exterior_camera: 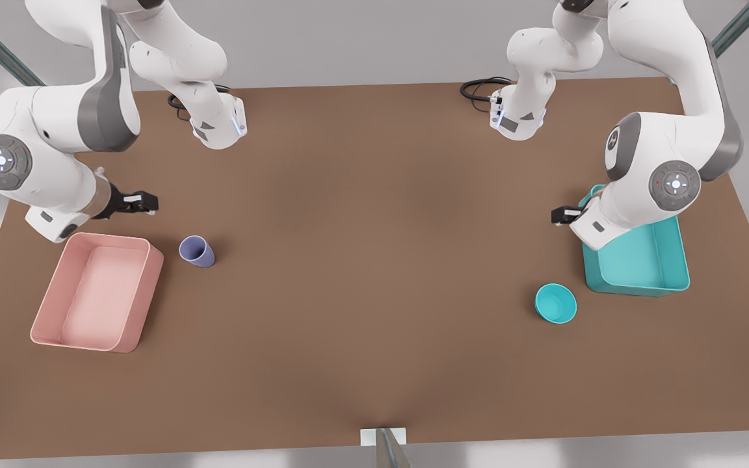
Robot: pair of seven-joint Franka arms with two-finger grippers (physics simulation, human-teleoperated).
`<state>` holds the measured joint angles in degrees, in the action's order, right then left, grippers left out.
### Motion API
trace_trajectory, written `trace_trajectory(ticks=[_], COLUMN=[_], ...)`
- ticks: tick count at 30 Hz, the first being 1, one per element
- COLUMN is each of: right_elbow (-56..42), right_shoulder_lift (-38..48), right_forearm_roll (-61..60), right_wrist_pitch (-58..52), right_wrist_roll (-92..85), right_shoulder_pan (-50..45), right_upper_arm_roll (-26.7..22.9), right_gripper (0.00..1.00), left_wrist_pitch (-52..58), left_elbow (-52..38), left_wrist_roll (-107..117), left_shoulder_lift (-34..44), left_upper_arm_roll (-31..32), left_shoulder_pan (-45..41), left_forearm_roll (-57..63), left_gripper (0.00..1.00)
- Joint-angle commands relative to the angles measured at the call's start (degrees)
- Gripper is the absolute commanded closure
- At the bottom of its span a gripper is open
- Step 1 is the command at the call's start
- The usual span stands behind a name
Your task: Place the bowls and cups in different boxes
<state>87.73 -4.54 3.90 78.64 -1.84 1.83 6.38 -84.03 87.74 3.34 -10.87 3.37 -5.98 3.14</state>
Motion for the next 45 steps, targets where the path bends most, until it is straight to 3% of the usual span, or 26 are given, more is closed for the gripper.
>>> trace_trajectory(ticks=[1, 3, 5, 6, 9, 12, 18, 22, 23, 26, 27, 30, 34, 35, 39, 40, 41, 42, 45], right_elbow=[0.0, 0.1, 2.4, 8.5, 22.8, 34.3, 36.3, 39.7, 40.5, 42.7, 43.0, 44.1, 46.1, 46.1, 46.1, 46.1, 46.1, 46.1, 45.8], right_shoulder_lift=[-0.1, -2.0, -6.9, -4.4, -1.2, 3.8, -4.2, -3.5, -3.5, -2.9, -3.0, -4.2, -7.0, -7.7, -9.6, -9.6, -9.5, -9.3, -9.4], right_forearm_roll=[0.0, 0.1, 0.0, -0.1, -0.2, -0.1, -0.1, 0.0, 0.0, 0.0, 0.0, 0.0, 0.0, 0.0, 0.0, 0.0, 0.1, 0.1, 0.1], right_wrist_pitch=[2.0, 2.0, 6.3, 11.6, 29.4, 39.7, 49.4, 50.0, 50.0, 50.0, 50.0, 52.1, 57.4, 57.8, 58.9, 58.7, 58.4, 58.1, 57.5], right_wrist_roll=[-0.5, 0.4, 0.5, 0.6, 1.3, 1.3, 4.2, 4.2, 4.2, 4.0, 4.0, 4.0, 4.0, 4.0, 4.0, 4.0, 4.0, 4.0, 4.2], right_shoulder_pan=[-0.3, -1.8, -3.1, -3.1, -2.3, 1.0, 3.9, 4.7, 5.1, 6.5, 6.5, 6.6, 7.1, 7.1, 7.1, 7.1, 7.1, 7.1, 6.5], right_upper_arm_roll=[0.2, 0.2, 0.4, 0.3, -0.2, -0.4, -0.4, -0.3, -0.4, -0.3, -0.4, -0.4, -0.4, -0.4, -0.4, -0.4, -0.4, -0.3, -0.3], right_gripper=[0.0, 0.0, 0.0, 0.0, 0.0, 0.0, 0.0, 0.0, 0.0, 0.0, 0.0, 0.0, 0.0, 0.0, 0.0, 0.18, 0.5, 0.62, 0.79], left_wrist_pitch=[-1.0, -3.3, -13.3, -15.1, -41.9, -42.6, -41.8, -41.7, -41.7, -41.6, -41.4, -33.5, -33.0, -28.1, -11.9, -10.0, -8.2, -8.1, -13.9], left_elbow=[0.0, 0.0, -2.6, -4.9, -2.8, -1.7, 4.8, 4.8, 4.8, 4.5, 4.5, 1.1, 0.7, -1.6, -2.2, -1.1, -0.5, 0.9, 10.0], left_wrist_roll=[-0.4, -0.4, -3.9, -3.6, -2.7, -2.6, -1.8, -1.2, -0.2, 0.1, 0.1, 0.1, 0.2, 0.2, 4.9, 4.7, 4.5, 4.4, 1.2], left_shoulder_lift=[0.1, -1.6, -14.1, -19.7, -31.6, -31.8, -29.6, -31.0, -31.1, -31.5, -31.5, -31.5, -31.1, -30.4, -15.8, -13.5, -12.9, -12.5, -12.0], left_upper_arm_roll=[0.0, 0.0, 0.7, 0.6, 0.5, 0.5, 0.5, -0.4, -0.4, -0.5, -0.5, -0.1, 0.1, 0.1, 0.0, -0.2, -0.5, -1.1, -5.6], left_shoulder_pan=[0.0, -0.2, -2.6, -5.5, -5.2, -4.0, -1.3, -0.6, -0.6, -0.6, -0.7, -0.9, -0.9, -0.9, 5.5, 7.5, 9.8, 12.4, 14.5], left_forearm_roll=[0.0, 0.2, 1.3, 7.0, 14.6, 17.1, 17.0, 20.1, 20.6, 20.5, 20.4, 19.6, 14.5, 14.6, 12.0, 12.0, 12.0, 12.2, 12.2], left_gripper=[0.0, 0.0, 0.0, 0.0, 0.0, 0.0, 0.0, 0.0, 0.12, 0.64, 0.71, 0.79, 0.79, 0.79, 0.79, 0.79, 0.79, 0.79, 0.79])
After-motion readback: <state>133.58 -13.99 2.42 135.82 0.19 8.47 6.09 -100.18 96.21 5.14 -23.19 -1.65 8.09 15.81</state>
